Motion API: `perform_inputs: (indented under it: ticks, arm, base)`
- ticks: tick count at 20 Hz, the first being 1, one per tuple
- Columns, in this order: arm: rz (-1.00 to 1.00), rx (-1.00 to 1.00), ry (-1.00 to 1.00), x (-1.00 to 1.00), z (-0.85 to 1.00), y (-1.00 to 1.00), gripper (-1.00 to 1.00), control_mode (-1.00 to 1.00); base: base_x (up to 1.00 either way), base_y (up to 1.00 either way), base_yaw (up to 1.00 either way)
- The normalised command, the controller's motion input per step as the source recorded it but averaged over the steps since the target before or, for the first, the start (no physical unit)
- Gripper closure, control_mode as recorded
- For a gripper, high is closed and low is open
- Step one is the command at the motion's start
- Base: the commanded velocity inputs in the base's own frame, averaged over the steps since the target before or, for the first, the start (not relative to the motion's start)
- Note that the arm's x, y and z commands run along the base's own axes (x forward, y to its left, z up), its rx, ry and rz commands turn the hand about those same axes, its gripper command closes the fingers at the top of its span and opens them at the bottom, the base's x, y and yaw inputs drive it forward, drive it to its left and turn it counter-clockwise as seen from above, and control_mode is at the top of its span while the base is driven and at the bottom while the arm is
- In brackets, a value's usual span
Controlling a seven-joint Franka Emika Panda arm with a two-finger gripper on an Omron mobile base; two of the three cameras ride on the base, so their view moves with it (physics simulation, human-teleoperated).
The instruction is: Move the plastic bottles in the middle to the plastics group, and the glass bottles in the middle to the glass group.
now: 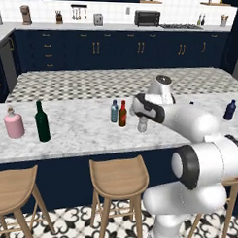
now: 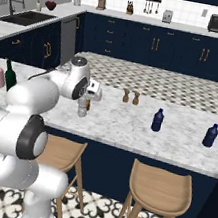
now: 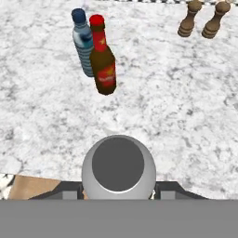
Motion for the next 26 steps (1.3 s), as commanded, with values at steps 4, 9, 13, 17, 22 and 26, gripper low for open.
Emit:
perform_inputs:
  ticks: [4,9,13,17,22,26]
  arm:
    - [-0.09,0.0,0.01,-0.09,0.08,-1.0,1.0,-1.0]
    - [-0.11,0.0,0.05,0.0,0.01,-1.0,1.0,-1.0]
    - [-0.08,0.0,0.05,0.0,0.05,-1.0,1.0,-1.0]
    - [-0.07,0.0,0.06,0.04,0.06,-1.0,1.0,-1.0]
    - [-0.08,0.0,0.04,0.02,0.04,-1.0,1.0,-1.0]
    - [-0.04,-0.03,0.0,0.0,0.19,-1.0,1.0,-1.0]
  base:
    - [0.0,0.0,0.0]
    - [0.0,0.0,0.0]
    - [0.0,0.0,0.0]
    - [0.0,0.0,0.0]
    - [0.0,0.0,0.0]
    - [0.0,0.0,0.0]
